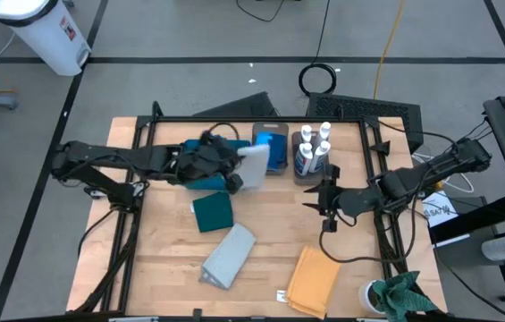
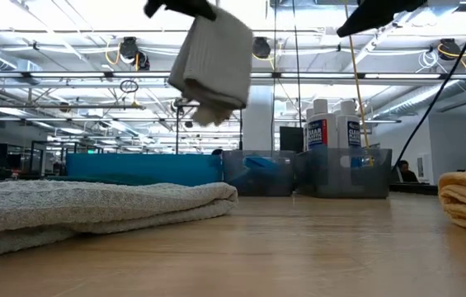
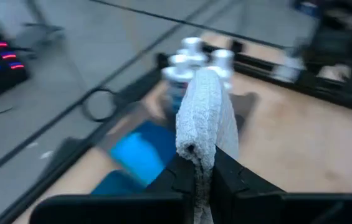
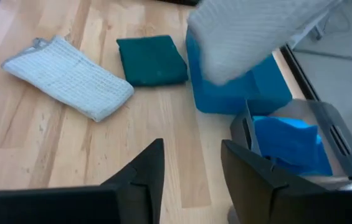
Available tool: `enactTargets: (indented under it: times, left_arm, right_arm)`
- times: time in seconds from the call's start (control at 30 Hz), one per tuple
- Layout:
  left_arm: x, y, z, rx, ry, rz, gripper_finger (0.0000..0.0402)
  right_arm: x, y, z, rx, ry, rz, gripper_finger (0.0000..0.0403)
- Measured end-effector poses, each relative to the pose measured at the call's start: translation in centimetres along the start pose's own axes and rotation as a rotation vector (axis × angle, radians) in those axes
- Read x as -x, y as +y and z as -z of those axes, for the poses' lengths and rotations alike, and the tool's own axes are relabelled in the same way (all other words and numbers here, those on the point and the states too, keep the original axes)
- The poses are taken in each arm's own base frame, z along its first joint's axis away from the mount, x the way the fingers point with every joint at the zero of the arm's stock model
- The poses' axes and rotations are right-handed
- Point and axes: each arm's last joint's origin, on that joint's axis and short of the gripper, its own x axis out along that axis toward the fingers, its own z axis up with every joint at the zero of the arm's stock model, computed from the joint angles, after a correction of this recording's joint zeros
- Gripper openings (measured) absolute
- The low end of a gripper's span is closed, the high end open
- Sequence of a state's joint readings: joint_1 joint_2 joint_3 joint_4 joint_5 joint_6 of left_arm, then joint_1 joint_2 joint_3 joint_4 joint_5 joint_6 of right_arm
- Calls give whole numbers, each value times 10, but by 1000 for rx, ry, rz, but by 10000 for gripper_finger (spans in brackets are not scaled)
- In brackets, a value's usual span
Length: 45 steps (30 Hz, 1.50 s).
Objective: Pick & Place Kitchen Items
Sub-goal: Put the gray microfiber towel into the blue bin
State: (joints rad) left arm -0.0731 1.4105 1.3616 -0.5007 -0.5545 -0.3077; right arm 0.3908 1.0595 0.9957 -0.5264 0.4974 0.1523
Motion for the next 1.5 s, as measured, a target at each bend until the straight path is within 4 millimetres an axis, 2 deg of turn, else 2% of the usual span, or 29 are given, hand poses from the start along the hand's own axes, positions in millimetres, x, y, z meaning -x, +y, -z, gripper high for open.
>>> enactTargets:
  times: [0.1,0.3,0.53,0.7,0.83,0.97,1.13,1.3,1.5]
  left_arm:
    - [1,9,13,55,-39,-129,14]
    - [-11,42,71,251,-162,-385,14]
    - [-25,68,133,540,-465,-346,14]
    - [-33,66,172,648,-549,-248,14]
    - [-43,55,181,658,-549,-207,14]
    - [-52,38,171,641,-574,-159,14]
    - [-65,20,164,592,-573,-199,14]
    - [-80,15,184,581,-527,-271,14]
    - [-78,15,198,569,-533,-434,14]
  right_arm:
    - [-4,1,7,12,-43,-6,124]
    - [-13,7,14,12,-117,-18,117]
    - [-21,10,22,6,-167,-23,115]
    - [-25,11,26,0,-211,-26,116]
    - [-28,12,29,-12,-240,-28,116]
    - [-29,13,31,-24,-261,-32,116]
    - [-29,14,32,-26,-265,-35,116]
    - [-29,14,32,-25,-262,-35,116]
    - [-30,14,33,-24,-259,-38,116]
